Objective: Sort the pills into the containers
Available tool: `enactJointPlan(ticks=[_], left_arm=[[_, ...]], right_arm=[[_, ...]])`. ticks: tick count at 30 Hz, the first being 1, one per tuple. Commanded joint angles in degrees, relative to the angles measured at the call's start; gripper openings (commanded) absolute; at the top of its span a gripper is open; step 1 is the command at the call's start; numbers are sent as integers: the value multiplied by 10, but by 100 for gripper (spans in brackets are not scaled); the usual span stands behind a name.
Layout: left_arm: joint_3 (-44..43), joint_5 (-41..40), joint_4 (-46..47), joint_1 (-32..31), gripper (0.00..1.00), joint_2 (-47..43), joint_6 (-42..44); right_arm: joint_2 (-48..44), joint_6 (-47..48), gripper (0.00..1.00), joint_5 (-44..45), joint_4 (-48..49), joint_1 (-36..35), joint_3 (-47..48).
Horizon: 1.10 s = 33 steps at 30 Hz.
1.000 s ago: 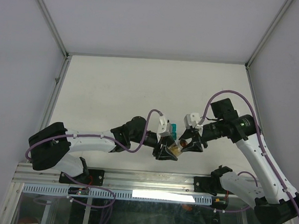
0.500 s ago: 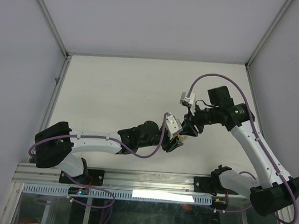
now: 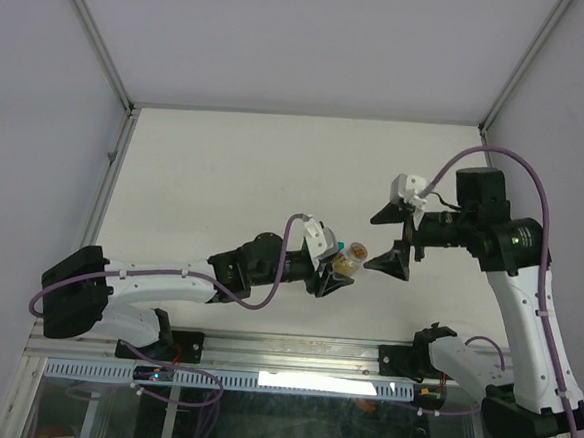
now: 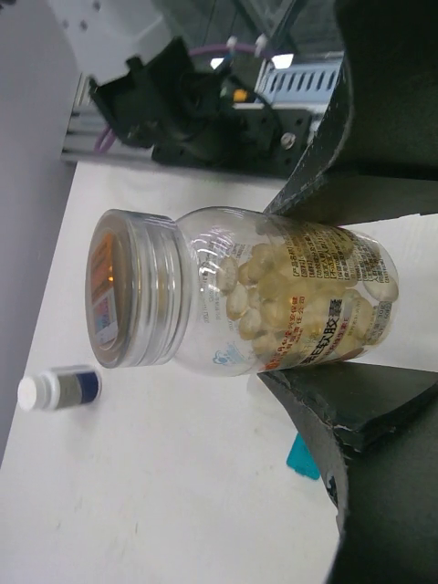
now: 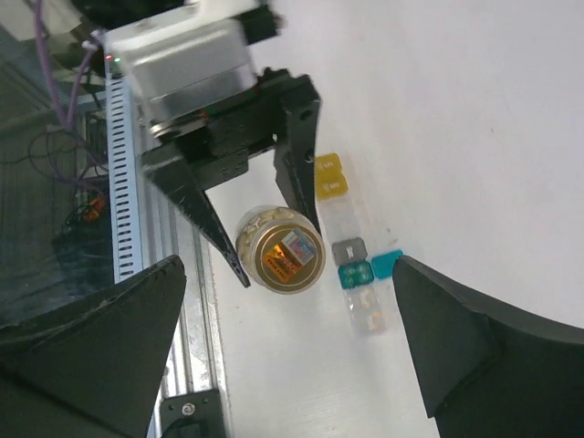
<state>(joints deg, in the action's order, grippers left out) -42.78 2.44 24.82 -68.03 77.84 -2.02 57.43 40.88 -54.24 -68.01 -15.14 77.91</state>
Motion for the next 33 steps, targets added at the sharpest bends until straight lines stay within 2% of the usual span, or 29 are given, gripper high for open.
enactJointPlan(ticks=[1,3,7,11,16,24,29,33], left_arm=[[43,148,65,9,0,-52,-37],[53,218,72,18,0,-54,-45],[43,282,60,26,0,-46,-43],[23,301,45,29,0,-32,-35],[15,305,45,33,0,-21,-34],[14,306,49,37,0,-21,-37],[17,303,54,39,0,-24,-40],[18,260,42,39,0,-34,-39]], right_arm=[[-18,251,99,-141,-108,0,-25],[-14,388,99,-181,-194,-9,-41],[-7,433,99,-166,-188,-43,-62],[1,404,93,-155,-165,-65,-75],[-11,319,78,-123,-93,-88,-104],[-17,279,56,-115,-80,-100,-112],[-18,249,35,-112,-64,-102,-114],[-13,131,17,-86,-5,-103,-109]])
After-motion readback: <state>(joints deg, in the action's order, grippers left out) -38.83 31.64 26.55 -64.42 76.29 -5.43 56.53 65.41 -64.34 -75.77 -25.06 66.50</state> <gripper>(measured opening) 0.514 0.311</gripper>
